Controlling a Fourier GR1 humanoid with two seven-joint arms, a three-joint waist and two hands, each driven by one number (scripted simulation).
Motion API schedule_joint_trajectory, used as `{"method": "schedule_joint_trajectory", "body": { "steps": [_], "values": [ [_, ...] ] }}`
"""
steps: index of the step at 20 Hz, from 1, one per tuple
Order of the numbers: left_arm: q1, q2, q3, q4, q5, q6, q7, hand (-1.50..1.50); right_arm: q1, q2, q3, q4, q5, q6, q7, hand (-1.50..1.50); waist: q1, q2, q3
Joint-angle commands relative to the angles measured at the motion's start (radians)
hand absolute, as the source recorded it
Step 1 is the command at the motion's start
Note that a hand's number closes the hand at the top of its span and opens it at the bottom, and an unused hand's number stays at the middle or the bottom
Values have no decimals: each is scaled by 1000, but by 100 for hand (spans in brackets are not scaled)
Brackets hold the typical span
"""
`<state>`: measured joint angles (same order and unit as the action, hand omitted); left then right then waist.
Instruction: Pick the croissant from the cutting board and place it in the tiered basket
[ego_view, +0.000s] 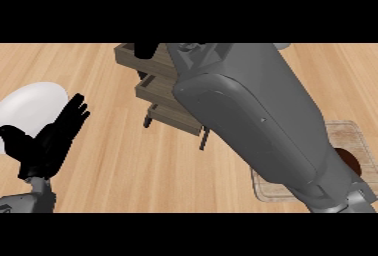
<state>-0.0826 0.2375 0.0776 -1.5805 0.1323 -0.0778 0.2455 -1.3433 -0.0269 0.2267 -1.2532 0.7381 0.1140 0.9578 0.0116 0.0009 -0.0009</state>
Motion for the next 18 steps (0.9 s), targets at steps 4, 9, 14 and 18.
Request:
{"method": "schedule_joint_trajectory", "body": {
  "steps": [4,9,14,18],
  "values": [
    [20,-23,-13,24,-22,-3,-38,0,46,26,-26,62,85,-257,-97,150,-1,2,0],
    [20,-23,-13,-30,-29,8,2,0,-52,27,-36,230,44,-274,-141,-150,8,1,0],
    [-1,-19,16,27,-10,-17,-36,0,-94,27,-8,254,-7,-372,-93,-150,8,1,0],
    [-14,-21,-1,5,-19,-12,-3,0,-117,27,-131,289,-56,-473,-128,-150,12,3,0]
  ]
}}
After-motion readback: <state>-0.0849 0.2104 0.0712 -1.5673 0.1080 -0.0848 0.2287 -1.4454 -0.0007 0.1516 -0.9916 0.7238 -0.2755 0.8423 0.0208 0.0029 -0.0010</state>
